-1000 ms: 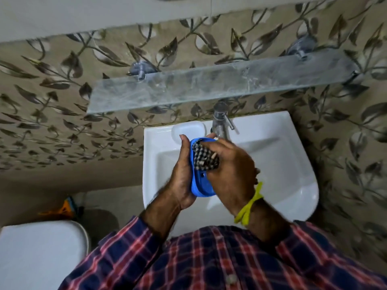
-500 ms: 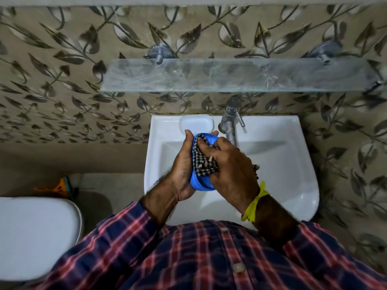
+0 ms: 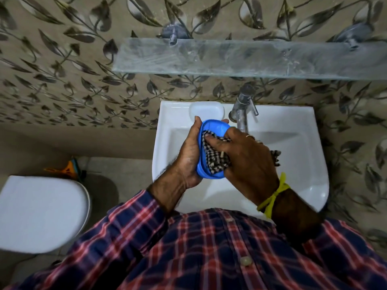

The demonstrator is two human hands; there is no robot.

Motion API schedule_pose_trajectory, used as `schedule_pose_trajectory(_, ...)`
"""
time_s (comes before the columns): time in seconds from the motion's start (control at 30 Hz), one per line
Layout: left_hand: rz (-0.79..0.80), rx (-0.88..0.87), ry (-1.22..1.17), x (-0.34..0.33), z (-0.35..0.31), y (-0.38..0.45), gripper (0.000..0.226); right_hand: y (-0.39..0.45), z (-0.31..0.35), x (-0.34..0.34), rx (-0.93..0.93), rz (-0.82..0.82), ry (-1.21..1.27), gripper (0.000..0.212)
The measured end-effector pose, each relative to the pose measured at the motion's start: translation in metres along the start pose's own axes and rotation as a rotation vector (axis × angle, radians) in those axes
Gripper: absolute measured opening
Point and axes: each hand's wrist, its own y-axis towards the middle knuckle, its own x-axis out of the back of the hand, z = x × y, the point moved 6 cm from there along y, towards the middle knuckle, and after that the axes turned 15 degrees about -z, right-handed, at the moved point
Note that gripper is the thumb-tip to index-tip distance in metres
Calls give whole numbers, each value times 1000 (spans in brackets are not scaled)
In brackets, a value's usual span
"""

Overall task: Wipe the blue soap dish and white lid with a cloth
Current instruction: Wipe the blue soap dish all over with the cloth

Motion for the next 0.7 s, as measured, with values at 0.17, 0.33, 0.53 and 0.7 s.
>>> schedule_pose_trajectory(0.17,15,4,-46,1,-5,-1,75,-1,13,-5,119,76,-3,61)
schedule_pose_trajectory(0.33,3,-18,1,0,-5,0,76,-1,7,1,58,28,-37,54)
schedule_pose_trajectory(0.53,28,-75,-22,7,-16,3,74,-11,14,2,131,41,-23,55)
schedule_pose_trajectory(0.7,40,-90,-5,7,-20,3,77,-18,17,0,193,33,5,56)
